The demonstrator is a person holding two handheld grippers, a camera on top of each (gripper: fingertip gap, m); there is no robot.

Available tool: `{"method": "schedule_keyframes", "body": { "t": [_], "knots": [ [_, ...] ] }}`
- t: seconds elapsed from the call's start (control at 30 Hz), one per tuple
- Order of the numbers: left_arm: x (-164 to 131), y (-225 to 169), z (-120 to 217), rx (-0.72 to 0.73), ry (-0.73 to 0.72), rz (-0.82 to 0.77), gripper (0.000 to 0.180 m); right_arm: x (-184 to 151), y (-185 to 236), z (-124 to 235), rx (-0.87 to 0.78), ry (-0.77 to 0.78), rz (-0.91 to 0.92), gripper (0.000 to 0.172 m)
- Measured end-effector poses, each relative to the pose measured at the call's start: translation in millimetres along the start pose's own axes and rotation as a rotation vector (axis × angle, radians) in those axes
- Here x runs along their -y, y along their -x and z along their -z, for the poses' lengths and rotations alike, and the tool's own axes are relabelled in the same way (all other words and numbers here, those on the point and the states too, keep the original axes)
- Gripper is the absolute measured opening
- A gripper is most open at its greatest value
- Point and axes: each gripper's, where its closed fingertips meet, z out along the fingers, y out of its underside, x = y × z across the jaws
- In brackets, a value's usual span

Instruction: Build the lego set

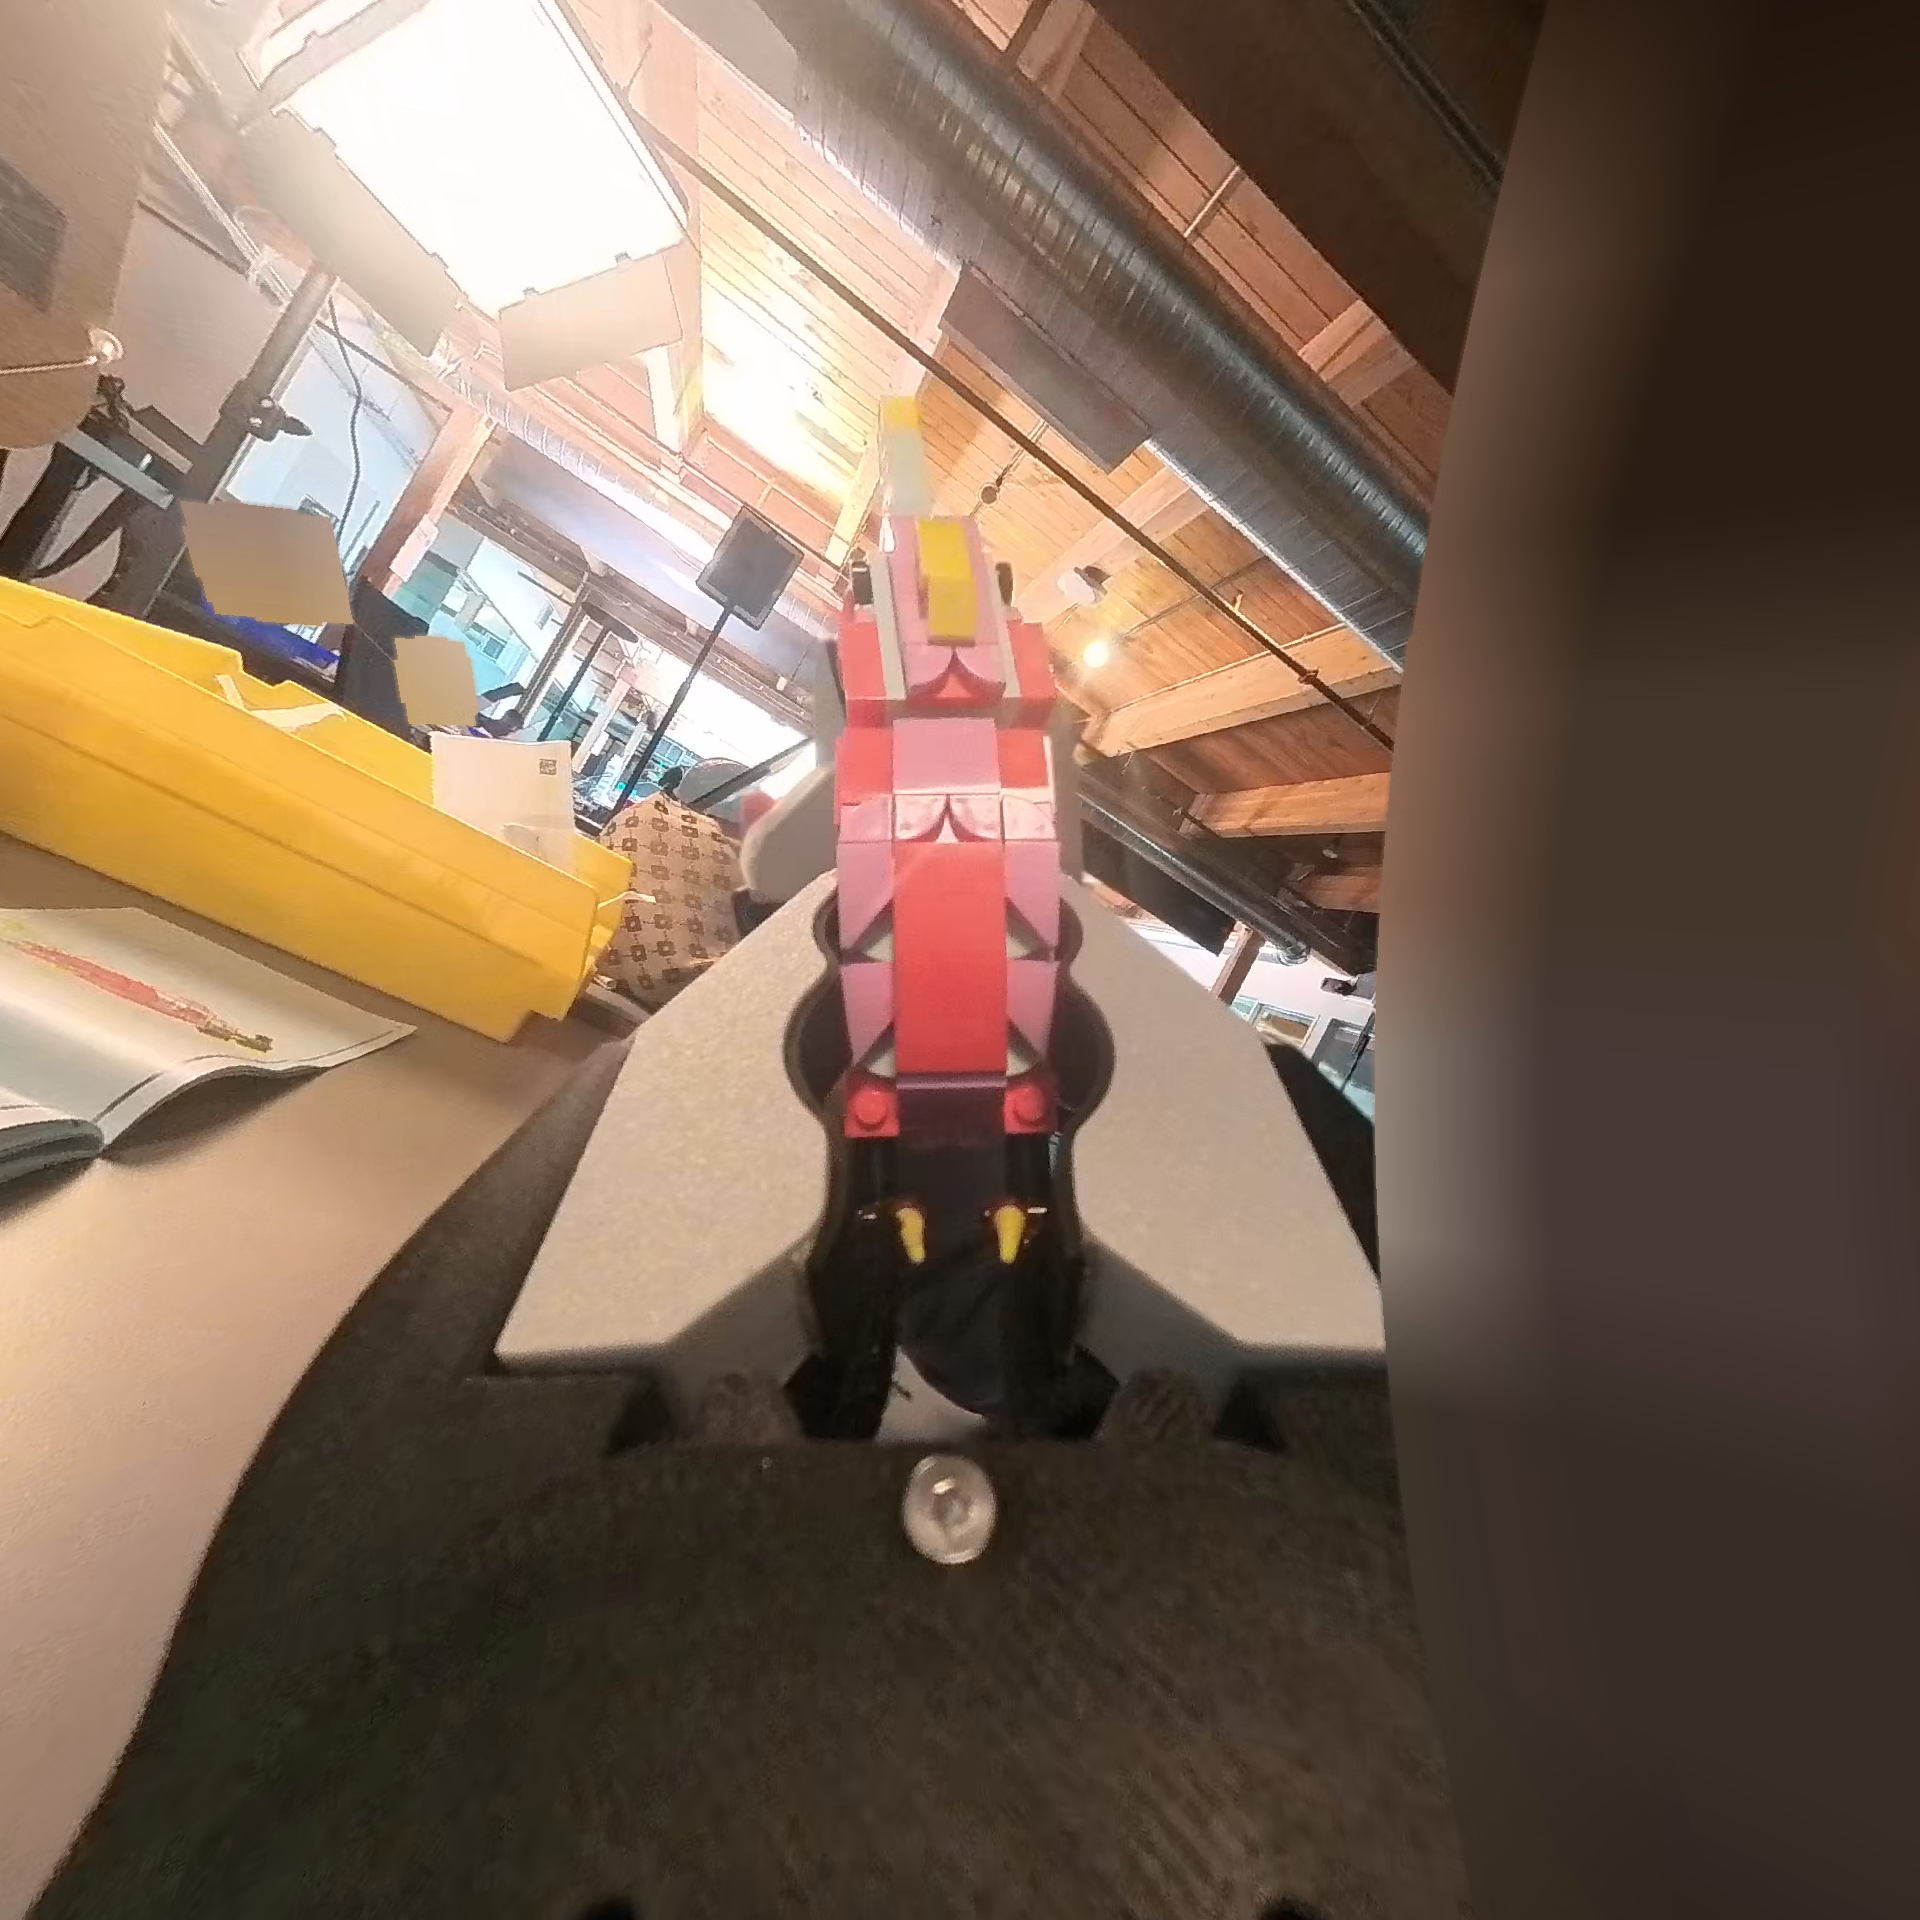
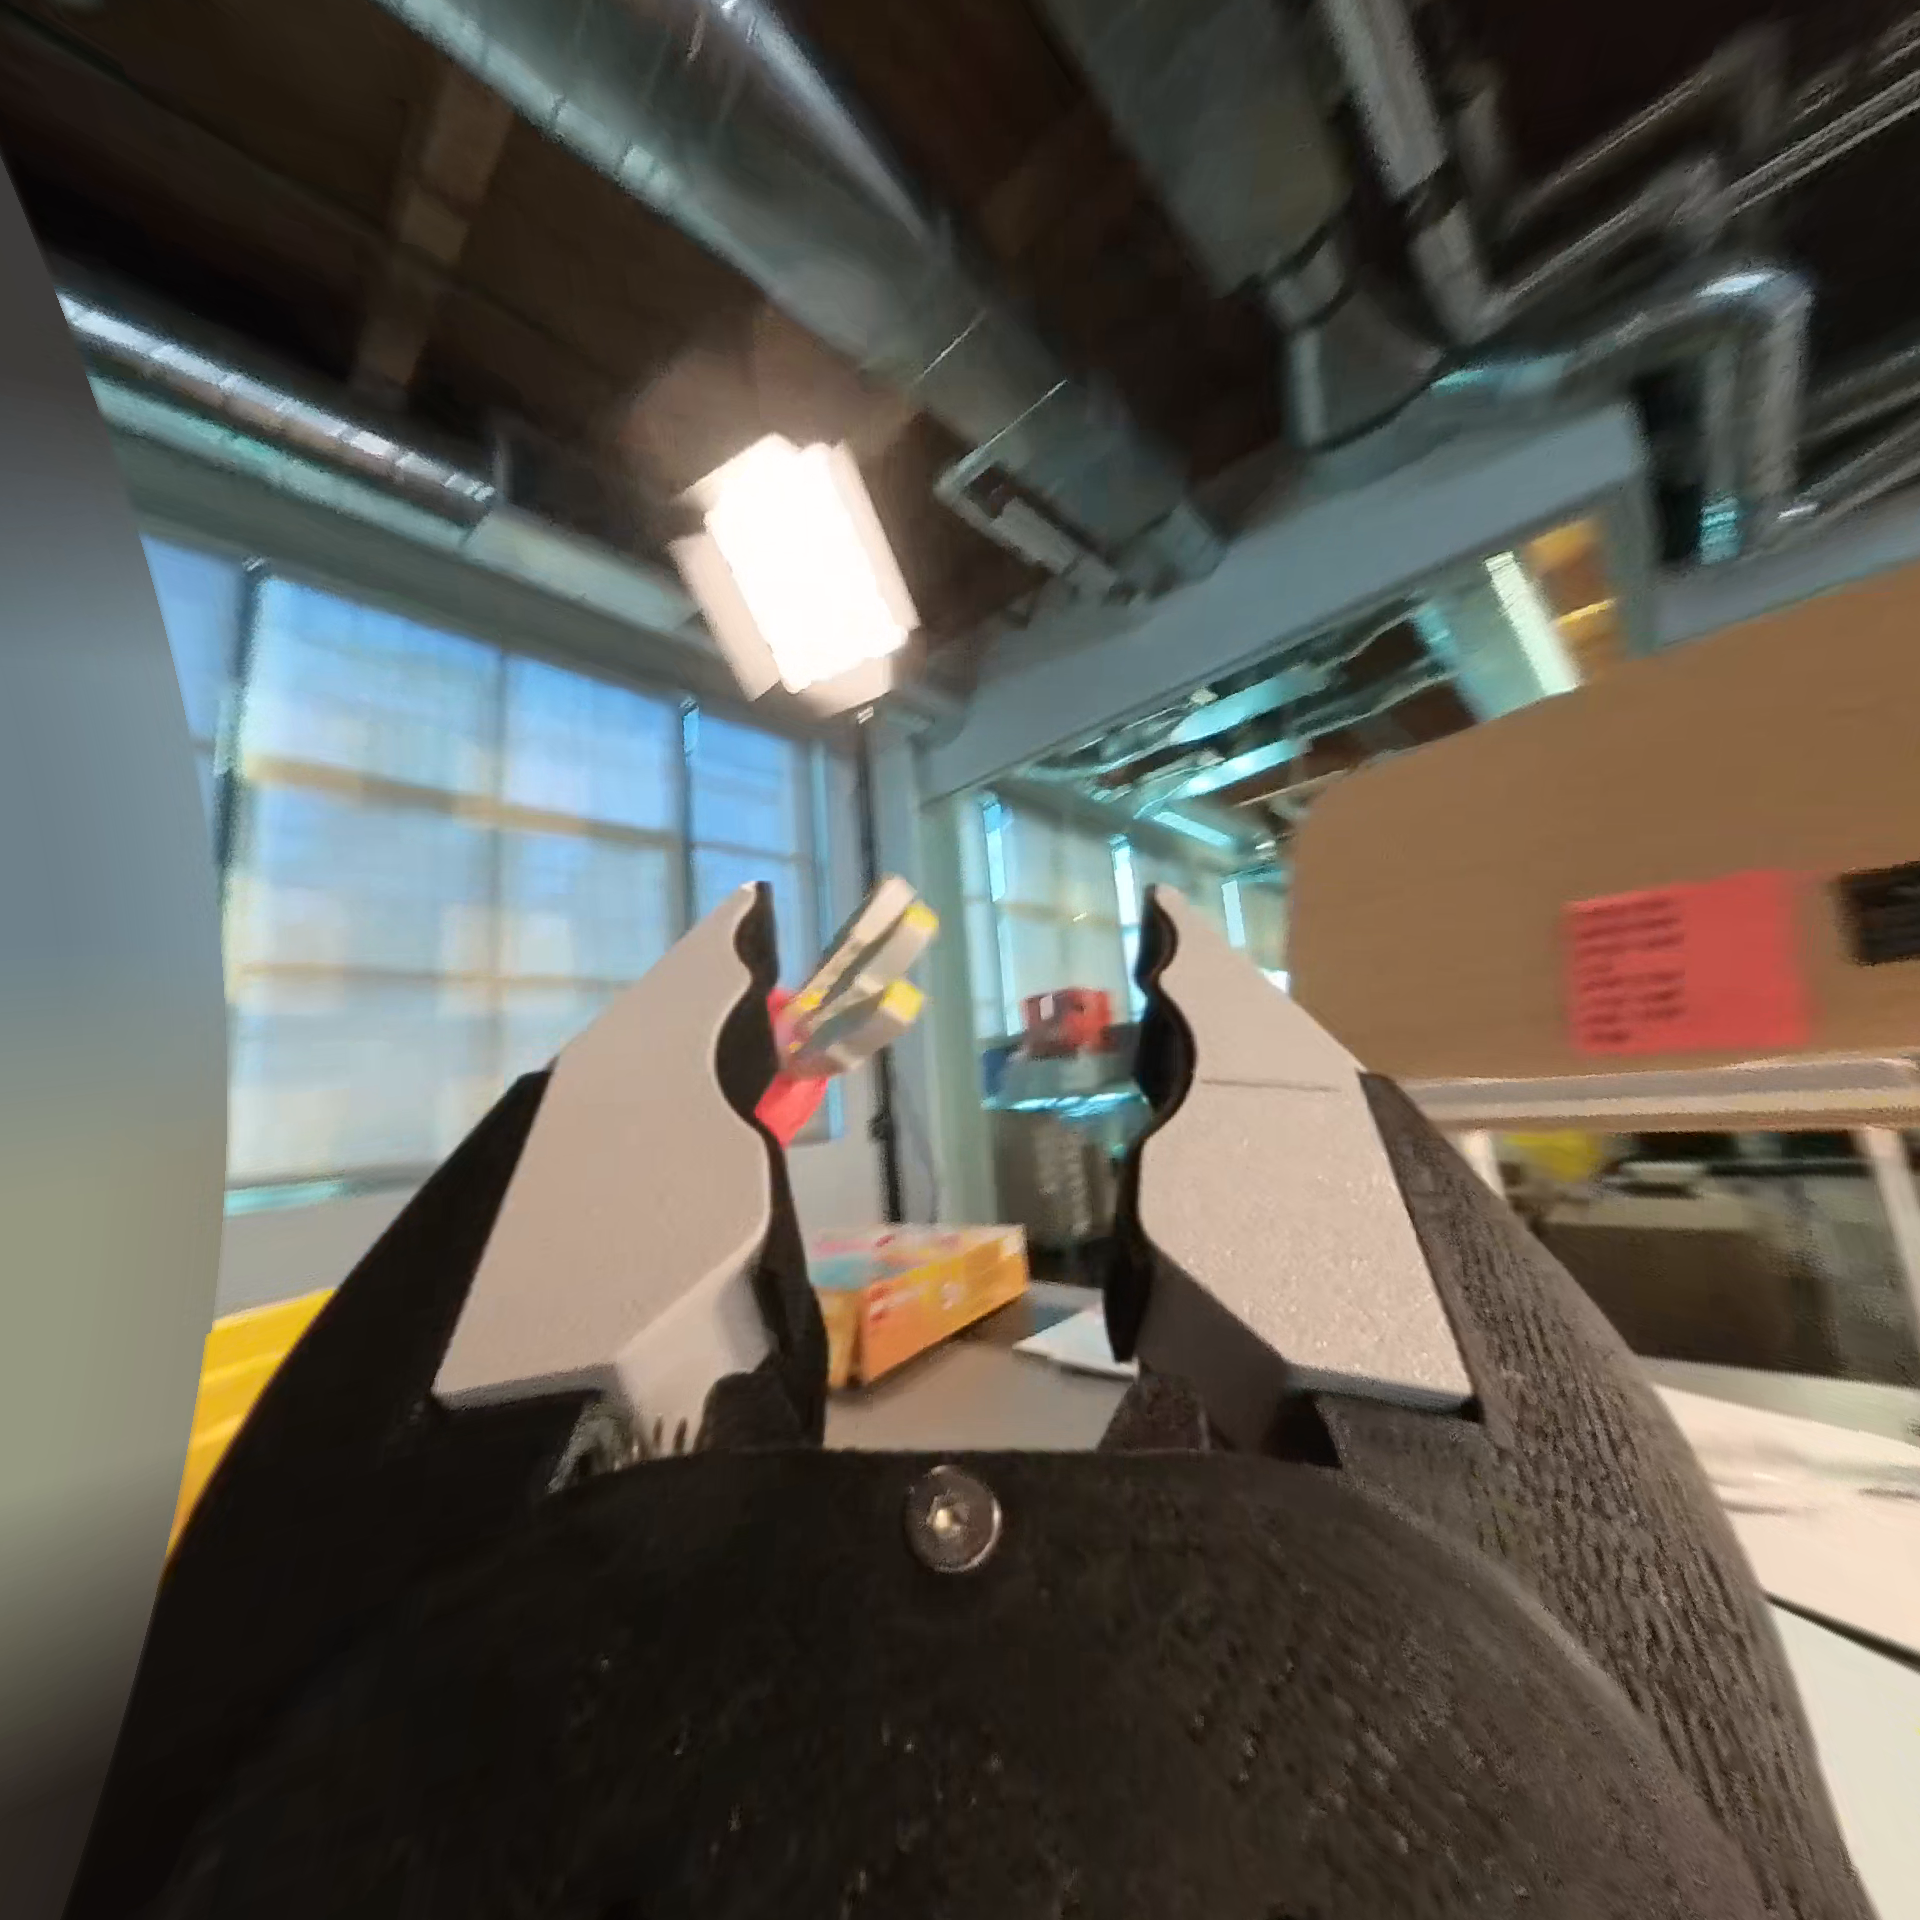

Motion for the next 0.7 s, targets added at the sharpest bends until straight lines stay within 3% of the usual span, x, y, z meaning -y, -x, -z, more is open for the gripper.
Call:
{"method": "schedule_keyframes", "body": {
  "t": [0.13,0.23,0.5,0.7],
  "knots": [
    [0,1,0,0.0,-0.001,0.009,0.033,14,-56,26,-0.318,-0.055,0.014,0.033],
    [-1,2,1,0.001,-0.001,0.012,0.033,14,-84,43,-0.486,-0.039,0.027,0.021],
    [0,3,0,0.039,0.004,-0.021,0.033,0,-89,43,-0.5,0.015,-0.024,0.018],
    [0,4,0,0.037,0.003,-0.008,0.032,10,-94,51,-0.536,-0.034,-0.02,0.017]
  ]
}}
